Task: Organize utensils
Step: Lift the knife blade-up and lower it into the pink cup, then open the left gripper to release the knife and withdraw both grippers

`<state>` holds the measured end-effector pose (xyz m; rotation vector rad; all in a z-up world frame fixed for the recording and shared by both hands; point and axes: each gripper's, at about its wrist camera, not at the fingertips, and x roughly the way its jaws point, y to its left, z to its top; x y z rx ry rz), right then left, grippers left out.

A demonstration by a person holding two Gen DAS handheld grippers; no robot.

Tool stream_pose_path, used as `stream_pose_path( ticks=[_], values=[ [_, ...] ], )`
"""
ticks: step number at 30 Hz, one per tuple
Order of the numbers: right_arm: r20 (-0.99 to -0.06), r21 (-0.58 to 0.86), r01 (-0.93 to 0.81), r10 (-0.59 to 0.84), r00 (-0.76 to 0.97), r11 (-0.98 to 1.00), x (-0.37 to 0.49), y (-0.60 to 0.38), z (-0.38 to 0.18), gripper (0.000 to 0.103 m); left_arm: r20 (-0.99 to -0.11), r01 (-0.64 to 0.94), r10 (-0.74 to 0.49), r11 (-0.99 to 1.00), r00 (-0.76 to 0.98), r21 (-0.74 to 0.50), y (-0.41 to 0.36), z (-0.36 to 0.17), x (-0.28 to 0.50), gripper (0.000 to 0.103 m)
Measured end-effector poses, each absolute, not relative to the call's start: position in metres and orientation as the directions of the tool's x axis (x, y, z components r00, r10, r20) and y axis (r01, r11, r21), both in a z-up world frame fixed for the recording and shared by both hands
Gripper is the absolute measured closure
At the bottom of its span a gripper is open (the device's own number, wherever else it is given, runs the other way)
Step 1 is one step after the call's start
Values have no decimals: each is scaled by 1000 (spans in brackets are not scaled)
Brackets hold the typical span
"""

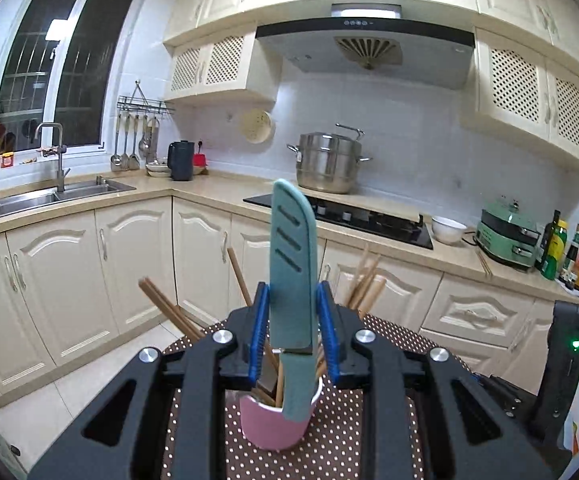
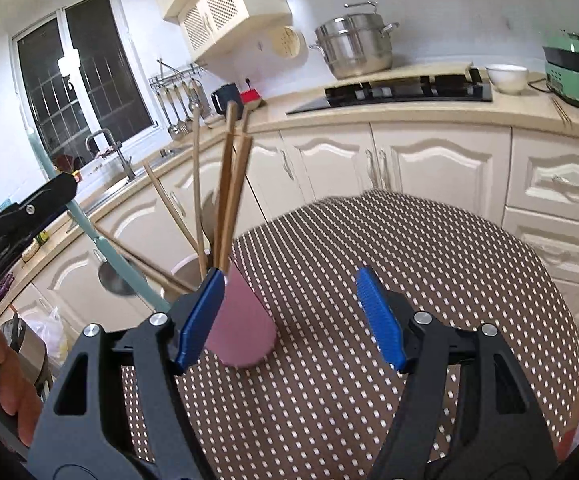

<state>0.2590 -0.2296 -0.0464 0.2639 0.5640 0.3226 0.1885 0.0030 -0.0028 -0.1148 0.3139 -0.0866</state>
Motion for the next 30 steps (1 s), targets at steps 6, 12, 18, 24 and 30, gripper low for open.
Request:
stream_pose_path(
  ticks=[6, 12, 18, 24, 30],
  values=[
    [-463, 333, -252, 391, 795, 908, 270, -219, -40, 34, -259, 65, -105, 985, 960, -158, 9, 6, 189, 79],
    [-461, 338, -264, 404, 790, 903, 275, -212, -41, 34, -284, 61, -98, 989, 954, -135, 6, -12, 207, 79],
    [-465, 334, -258, 396, 792, 907, 274, -214, -43, 34, -350, 38, -81, 991, 933, -127, 6, -36, 222, 79],
    [-461, 332, -248, 386, 799, 910, 267, -215, -42, 33, -374, 44, -85, 992, 924, -116, 6, -44, 222, 78],
    [-451, 330, -247, 382, 807, 911, 260, -216, -36, 33, -443, 54, -87, 995, 892, -86, 1, -56, 232, 78]
  ],
)
